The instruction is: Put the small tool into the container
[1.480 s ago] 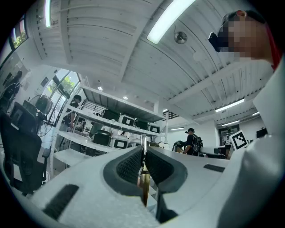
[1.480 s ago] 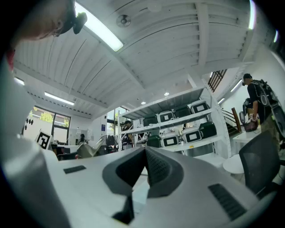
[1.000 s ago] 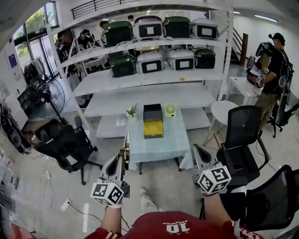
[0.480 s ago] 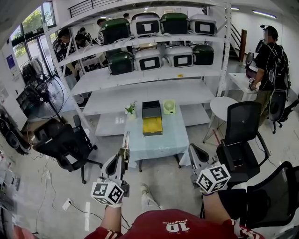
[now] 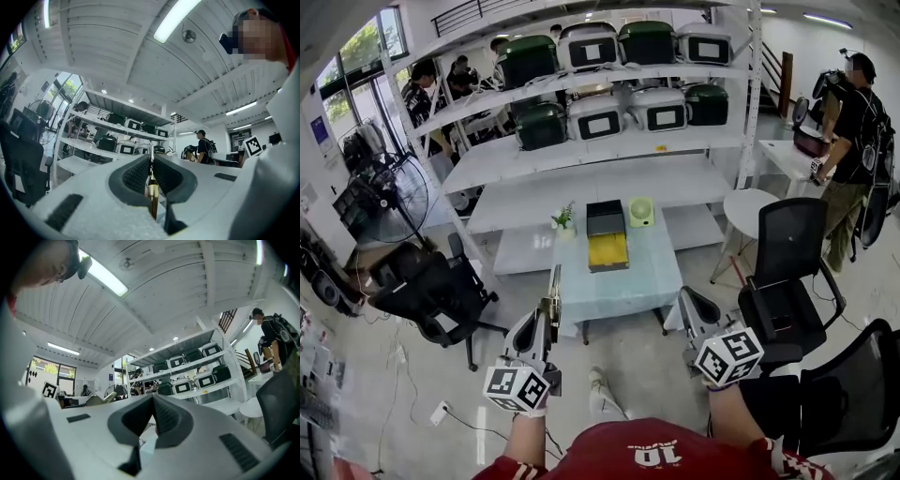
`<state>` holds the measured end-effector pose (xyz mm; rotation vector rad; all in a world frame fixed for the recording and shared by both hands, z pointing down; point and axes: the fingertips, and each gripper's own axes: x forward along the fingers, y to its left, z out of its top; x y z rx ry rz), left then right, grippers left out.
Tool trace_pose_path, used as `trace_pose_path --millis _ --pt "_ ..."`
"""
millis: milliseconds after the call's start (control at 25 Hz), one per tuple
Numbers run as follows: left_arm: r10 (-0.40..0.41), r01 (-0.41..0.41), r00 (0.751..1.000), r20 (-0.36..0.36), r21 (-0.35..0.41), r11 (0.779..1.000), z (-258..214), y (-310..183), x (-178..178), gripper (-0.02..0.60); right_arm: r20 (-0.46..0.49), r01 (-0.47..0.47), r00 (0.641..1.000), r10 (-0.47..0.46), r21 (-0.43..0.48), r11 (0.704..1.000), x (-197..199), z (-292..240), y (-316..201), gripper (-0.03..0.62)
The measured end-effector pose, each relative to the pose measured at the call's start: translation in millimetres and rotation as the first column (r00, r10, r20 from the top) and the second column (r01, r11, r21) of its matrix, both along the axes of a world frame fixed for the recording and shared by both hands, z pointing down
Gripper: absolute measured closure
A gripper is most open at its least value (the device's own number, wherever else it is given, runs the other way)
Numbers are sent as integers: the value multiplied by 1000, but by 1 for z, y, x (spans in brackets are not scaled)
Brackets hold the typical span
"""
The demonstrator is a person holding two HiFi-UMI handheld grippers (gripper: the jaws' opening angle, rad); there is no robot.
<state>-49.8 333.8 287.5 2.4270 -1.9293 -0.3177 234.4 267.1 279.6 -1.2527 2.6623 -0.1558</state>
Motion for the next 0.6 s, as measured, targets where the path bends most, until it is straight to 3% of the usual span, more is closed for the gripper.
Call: trace_pose_path --millis 600 --pt "15 -15 999 -35 -10 1000 11 -45 -25 555 -16 17 1000 -17 -16 1000 -32 6 -43 589"
